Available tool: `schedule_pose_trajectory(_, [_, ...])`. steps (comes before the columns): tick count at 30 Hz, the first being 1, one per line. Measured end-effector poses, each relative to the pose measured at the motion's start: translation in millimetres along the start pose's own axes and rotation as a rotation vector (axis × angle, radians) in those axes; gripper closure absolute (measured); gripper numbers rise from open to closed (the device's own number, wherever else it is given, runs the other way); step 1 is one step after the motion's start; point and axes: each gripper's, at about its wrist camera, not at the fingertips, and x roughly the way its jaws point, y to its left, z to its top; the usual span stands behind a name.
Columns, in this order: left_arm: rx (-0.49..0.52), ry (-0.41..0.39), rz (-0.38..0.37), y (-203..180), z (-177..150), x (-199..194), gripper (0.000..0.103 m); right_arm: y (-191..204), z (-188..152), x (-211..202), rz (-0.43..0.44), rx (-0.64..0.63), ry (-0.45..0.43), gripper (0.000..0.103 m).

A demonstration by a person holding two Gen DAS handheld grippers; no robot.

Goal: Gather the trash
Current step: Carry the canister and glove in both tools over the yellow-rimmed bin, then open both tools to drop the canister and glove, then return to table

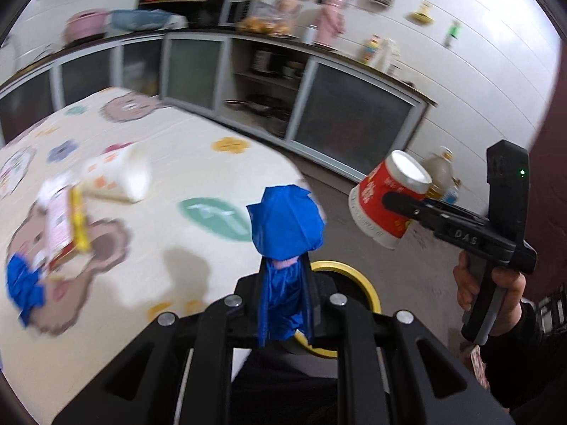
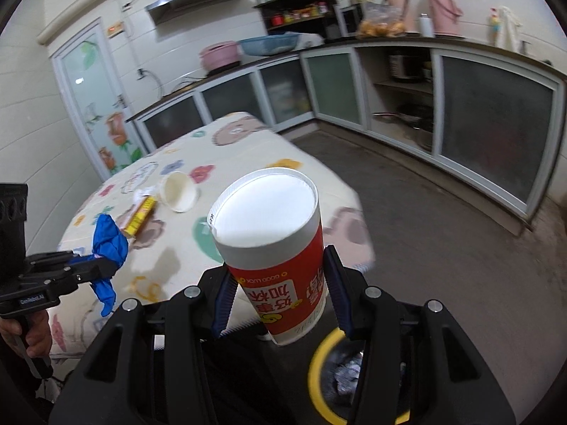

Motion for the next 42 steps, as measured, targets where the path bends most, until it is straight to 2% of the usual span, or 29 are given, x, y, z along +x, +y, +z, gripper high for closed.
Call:
schedule_pose_trajectory(9, [0.137,0.057,-0.104,-65,14,58,0.089,-58,-38,-21,-0.117,0.100,0.034,0.058])
schedule_pose_trajectory(17, [0.160,0.147,-0.165,-96,10,114,0.089,-94,-79,-18,-0.166,0.197,0.099,0.058])
schedule_pose_trajectory(27, [0.165,0.279,-0.172,-118,-7,171,0.089,-116,-118,5,-0.183,0.266,0.197,0.058])
schedule_pose_trajectory(38, [0.153,0.346,-0.140,-121,-18,208,0.089,-136,-144,36,-0.233,0.304,0.316,0.057])
schedule_pose_trajectory(41, [0.155,0.343,-0.137,-122,-18,209,0.086,-139,-148,40,-0.250,0.305,0.338,0.052])
schedule_pose_trajectory(42, [0.155,0.345,-0.140,-123,-19,209,0.079,-141,-150,43,-0.257,0.302,0.350,0.044])
